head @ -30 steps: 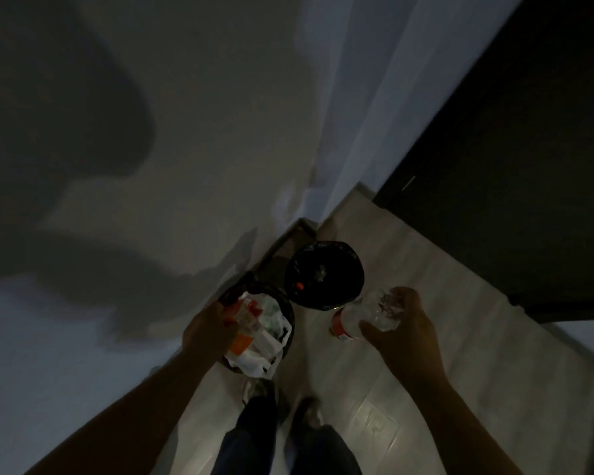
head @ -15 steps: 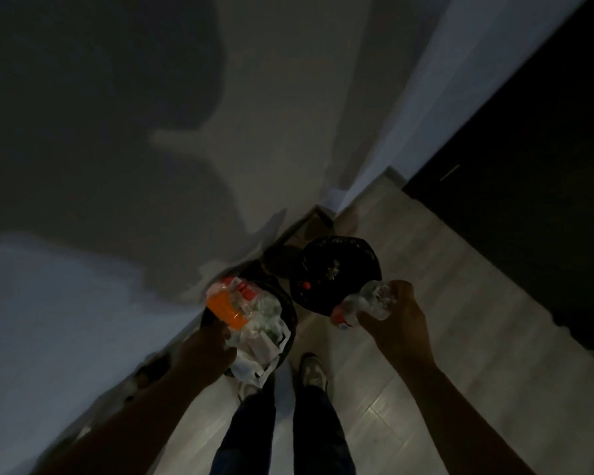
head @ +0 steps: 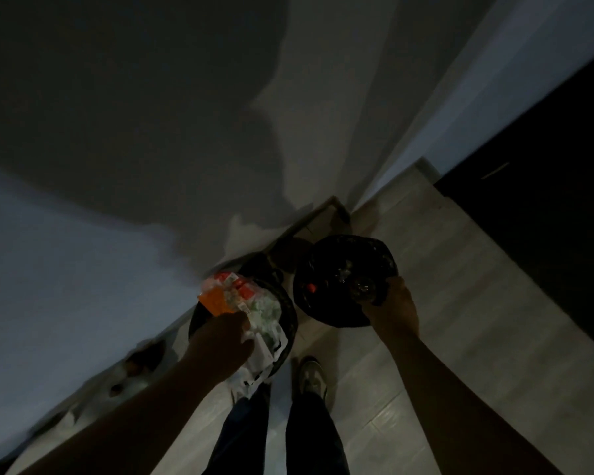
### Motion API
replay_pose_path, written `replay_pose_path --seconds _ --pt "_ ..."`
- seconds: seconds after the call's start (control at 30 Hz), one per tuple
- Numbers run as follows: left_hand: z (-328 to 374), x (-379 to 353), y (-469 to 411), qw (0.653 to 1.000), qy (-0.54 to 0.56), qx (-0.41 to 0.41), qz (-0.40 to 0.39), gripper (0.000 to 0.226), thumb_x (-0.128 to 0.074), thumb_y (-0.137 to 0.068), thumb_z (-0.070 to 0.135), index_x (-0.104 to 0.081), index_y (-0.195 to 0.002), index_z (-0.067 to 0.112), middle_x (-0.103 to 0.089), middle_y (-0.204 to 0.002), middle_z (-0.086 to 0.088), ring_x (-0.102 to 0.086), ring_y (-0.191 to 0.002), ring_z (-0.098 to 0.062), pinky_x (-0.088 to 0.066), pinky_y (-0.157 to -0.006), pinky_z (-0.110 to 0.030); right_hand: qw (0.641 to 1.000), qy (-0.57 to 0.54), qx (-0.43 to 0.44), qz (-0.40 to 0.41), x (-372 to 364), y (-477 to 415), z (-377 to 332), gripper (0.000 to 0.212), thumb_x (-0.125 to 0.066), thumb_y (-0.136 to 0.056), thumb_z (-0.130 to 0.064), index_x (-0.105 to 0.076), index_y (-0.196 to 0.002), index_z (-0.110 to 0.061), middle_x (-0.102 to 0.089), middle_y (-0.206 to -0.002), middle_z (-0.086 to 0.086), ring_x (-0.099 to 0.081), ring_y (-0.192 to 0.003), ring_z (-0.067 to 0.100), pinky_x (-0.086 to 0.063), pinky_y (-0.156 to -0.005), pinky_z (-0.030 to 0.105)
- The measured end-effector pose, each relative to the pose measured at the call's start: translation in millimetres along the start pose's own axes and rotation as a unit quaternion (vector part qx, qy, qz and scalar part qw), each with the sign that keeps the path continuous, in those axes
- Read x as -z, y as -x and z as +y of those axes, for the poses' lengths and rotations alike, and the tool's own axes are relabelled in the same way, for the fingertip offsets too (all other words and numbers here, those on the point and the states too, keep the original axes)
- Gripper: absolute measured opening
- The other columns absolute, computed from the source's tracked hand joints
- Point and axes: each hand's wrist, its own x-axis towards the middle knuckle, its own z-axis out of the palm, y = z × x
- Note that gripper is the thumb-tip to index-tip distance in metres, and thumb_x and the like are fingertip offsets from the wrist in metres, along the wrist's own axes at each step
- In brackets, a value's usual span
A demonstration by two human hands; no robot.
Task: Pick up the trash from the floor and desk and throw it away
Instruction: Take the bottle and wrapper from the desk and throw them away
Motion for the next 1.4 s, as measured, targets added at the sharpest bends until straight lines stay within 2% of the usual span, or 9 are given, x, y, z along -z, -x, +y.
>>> replay_pose_path --seconds 0.23,0.4,0.53,0.67,0.83,0.93,1.1,1.23,1.4 --pt "22.0 23.7 4.3 1.0 -0.017 -0.01 0.02 0.032 -0.059 -0.09 0.031 -0.056 -0.119 0.018 -0.065 -0.106 0.0 -0.06 -0.088 -0.01 -0.048 -0.075 -0.02 0.984 0.142 0.075 -0.078 18.9 19.1 -6.5 0.043 -0.065 -0.083 -0.021 -0.053 -0.124 -0.013 -0.058 -0.123 0.011 -0.056 -0.112 0.029 -0.047 -0.085 0.033" --pt "37.5 49.8 38.6 0.999 -0.021 -0.019 0.037 0.036 -0.058 -0.091 0.031 -0.054 -0.124 0.017 -0.063 -0.116 -0.002 -0.062 -0.102 -0.015 -0.049 -0.085 -0.021 0.937 0.263 0.174 -0.151 50.6 48.3 -23.8 0.041 -0.064 -0.086 -0.028 -0.052 -0.121 -0.012 -0.057 -0.122 0.01 -0.053 -0.115 0.029 -0.047 -0.09 0.035" --pt "42.8 67.4 81.3 0.998 -0.015 -0.023 0.051 0.041 -0.057 -0.092 0.03 -0.05 -0.129 0.015 -0.059 -0.123 -0.003 -0.058 -0.111 -0.016 -0.046 -0.092 -0.023 0.89 0.341 0.218 -0.21 78.1 77.3 -50.3 0.049 -0.059 -0.09 -0.027 -0.043 -0.134 -0.013 -0.051 -0.131 0.011 -0.048 -0.122 0.03 -0.044 -0.097 0.035" --pt "44.5 82.0 129.9 0.998 0.005 0.004 0.061 0.034 -0.057 -0.09 0.025 -0.054 -0.121 0.013 -0.062 -0.114 -0.005 -0.061 -0.102 -0.019 -0.05 -0.083 -0.024 0.867 0.36 0.252 -0.236 99.6 117.1 -84.6 0.058 -0.058 -0.091 -0.029 -0.034 -0.143 -0.015 -0.044 -0.14 0.008 -0.044 -0.128 0.027 -0.039 -0.099 0.031" --pt "30.0 93.3 190.7 0.993 0.029 0.048 0.105 0.029 -0.058 -0.086 0.027 -0.059 -0.113 0.018 -0.062 -0.111 -0.001 -0.061 -0.101 -0.019 -0.047 -0.077 -0.024 0.841 0.341 0.35 -0.231 107.5 181.0 -136.6 0.044 -0.063 -0.085 -0.027 -0.05 -0.126 -0.015 -0.055 -0.123 0.008 -0.054 -0.111 0.025 -0.046 -0.09 0.032" --pt "9.6 93.1 228.3 0.986 0.048 0.078 0.138 0.028 -0.058 -0.086 0.029 -0.059 -0.113 0.023 -0.064 -0.112 0.003 -0.06 -0.102 -0.014 -0.041 -0.076 -0.02 0.811 0.341 0.42 -0.224 101.2 220.3 -168.8 0.046 -0.067 -0.082 -0.032 -0.053 -0.123 -0.017 -0.058 -0.12 0.004 -0.055 -0.11 0.022 -0.047 -0.09 0.033" --pt "-38.1 85.4 308.5 0.965 0.083 0.14 0.207 0.035 -0.055 -0.088 0.038 -0.055 -0.12 0.023 -0.059 -0.119 0.003 -0.056 -0.108 -0.016 -0.041 -0.083 -0.024 0.72 0.37 0.538 -0.234 65.5 298.2 -216.3 0.053 -0.065 -0.08 -0.032 -0.048 -0.13 -0.025 -0.055 -0.125 -0.004 -0.053 -0.115 0.017 -0.035 -0.085 0.019" --pt "-78.9 60.4 397.8 0.932 0.129 0.216 0.26 0.041 -0.055 -0.089 0.04 -0.05 -0.127 0.025 -0.056 -0.125 0.005 -0.054 -0.112 -0.014 -0.04 -0.09 -0.024 0.649 0.391 0.597 -0.265 21.6 385.8 -233.3 0.047 -0.063 -0.08 -0.029 -0.05 -0.125 -0.024 -0.055 -0.12 -0.003 -0.055 -0.105 0.015 -0.044 -0.082 0.025" --pt "-127.0 16.9 521.1 0.892 0.175 0.301 0.289 0.04 -0.056 -0.09 0.039 -0.049 -0.127 0.025 -0.058 -0.122 0.004 -0.055 -0.109 -0.015 -0.041 -0.091 -0.024 0.543 0.415 0.663 -0.306 -26.6 519.1 -222.2 0.044 -0.066 -0.08 -0.033 -0.054 -0.121 -0.023 -0.056 -0.119 -0.003 -0.055 -0.105 0.016 -0.047 -0.088 0.031"
